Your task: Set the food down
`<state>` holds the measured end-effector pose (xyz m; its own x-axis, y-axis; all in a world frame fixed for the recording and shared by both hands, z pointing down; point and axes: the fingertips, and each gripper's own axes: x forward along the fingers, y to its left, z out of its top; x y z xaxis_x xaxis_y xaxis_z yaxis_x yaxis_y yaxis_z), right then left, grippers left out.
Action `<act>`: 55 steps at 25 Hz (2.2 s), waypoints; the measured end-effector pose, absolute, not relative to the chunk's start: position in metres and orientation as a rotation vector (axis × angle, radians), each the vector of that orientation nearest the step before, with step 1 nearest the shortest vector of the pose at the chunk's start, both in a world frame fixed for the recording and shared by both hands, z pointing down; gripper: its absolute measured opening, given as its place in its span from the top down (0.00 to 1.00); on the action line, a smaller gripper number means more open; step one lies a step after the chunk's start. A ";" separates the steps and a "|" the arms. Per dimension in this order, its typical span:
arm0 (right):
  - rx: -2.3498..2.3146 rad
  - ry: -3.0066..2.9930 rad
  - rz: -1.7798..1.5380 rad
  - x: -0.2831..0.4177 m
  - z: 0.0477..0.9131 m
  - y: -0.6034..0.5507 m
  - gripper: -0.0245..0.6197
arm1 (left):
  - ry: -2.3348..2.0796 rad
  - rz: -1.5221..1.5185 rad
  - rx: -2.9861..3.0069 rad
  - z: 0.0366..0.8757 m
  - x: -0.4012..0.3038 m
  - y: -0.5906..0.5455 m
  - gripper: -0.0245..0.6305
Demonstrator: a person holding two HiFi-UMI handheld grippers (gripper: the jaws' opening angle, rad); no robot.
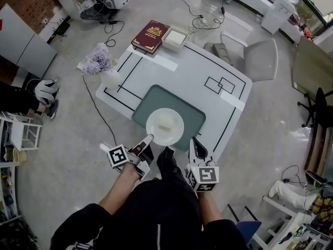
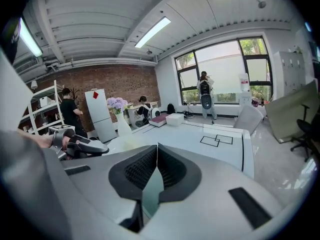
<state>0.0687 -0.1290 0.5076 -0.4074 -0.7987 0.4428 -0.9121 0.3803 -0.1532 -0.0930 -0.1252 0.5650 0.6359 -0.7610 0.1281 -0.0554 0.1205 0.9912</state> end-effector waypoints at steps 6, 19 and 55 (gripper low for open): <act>1.512 -2.319 0.578 0.077 0.519 -0.148 0.95 | -0.724 -0.556 1.366 0.576 -0.077 -0.147 0.94; 1.523 -2.254 0.642 0.095 0.544 -0.172 0.95 | -0.683 -0.497 1.366 0.606 -0.051 -0.183 0.94; 1.466 -2.206 0.726 0.108 0.577 -0.205 0.95 | -0.824 -0.300 1.260 0.681 -0.051 -0.212 0.94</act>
